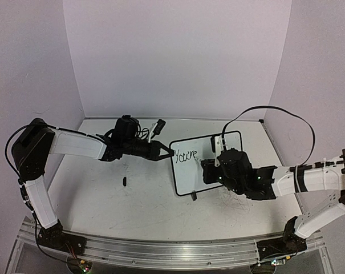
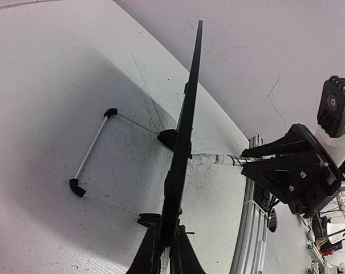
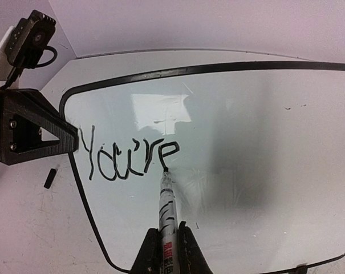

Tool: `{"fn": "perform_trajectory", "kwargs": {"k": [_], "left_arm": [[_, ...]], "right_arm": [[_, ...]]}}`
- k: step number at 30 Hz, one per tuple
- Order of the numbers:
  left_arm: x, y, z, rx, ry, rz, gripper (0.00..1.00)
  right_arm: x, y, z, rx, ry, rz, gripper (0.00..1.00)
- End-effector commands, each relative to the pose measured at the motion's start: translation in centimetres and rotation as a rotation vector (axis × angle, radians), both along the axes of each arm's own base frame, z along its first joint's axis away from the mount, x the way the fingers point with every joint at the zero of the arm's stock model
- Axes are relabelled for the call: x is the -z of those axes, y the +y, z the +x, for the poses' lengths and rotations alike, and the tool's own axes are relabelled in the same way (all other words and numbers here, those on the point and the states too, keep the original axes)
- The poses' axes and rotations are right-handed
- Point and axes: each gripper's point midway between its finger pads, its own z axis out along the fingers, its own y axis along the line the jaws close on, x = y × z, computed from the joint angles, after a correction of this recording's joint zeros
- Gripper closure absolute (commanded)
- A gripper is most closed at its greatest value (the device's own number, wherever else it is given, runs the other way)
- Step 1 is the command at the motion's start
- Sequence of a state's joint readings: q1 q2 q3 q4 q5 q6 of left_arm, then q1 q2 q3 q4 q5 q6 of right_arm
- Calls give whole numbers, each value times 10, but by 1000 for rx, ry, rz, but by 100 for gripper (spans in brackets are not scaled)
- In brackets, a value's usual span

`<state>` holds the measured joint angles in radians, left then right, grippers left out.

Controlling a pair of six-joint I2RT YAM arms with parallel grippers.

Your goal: Write a sentence on the whiteboard

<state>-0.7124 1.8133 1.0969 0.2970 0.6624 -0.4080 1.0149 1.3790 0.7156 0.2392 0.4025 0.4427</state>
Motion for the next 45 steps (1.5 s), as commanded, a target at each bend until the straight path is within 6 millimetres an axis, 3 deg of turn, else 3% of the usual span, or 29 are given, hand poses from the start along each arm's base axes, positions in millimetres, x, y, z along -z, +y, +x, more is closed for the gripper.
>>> {"fn": "perform_trajectory", "kwargs": {"k": [1, 5, 10, 13, 17, 25, 37, 45], "left_arm": [[-6, 4, 3, -6, -19, -7, 100], [-7, 4, 4, -6, -21, -7, 100], [-6, 5, 3, -10, -28, -2, 100], [-9, 7, 3, -20, -34, -2, 100], [-11, 10, 4, -34, -33, 10, 100], [-8, 11, 6, -39, -47, 34, 100], [-3, 15, 9, -61, -72, 65, 100], [-3, 15, 10, -59, -80, 68, 100]], "right_arm": [[10, -19, 1, 55, 10, -60, 100], [-12, -23, 4, 82, -39, -17, 100], [-65, -14, -10, -58, -168, 91, 100], [-73, -26, -8, -62, -227, 30, 100], [-77, -32, -7, -104, -278, -40, 100], [-63, -13, -2, -174, -264, -122, 100], [-43, -21, 1, -137, -237, -176, 100], [-50, -34, -2, -83, -279, -130, 100]]}}
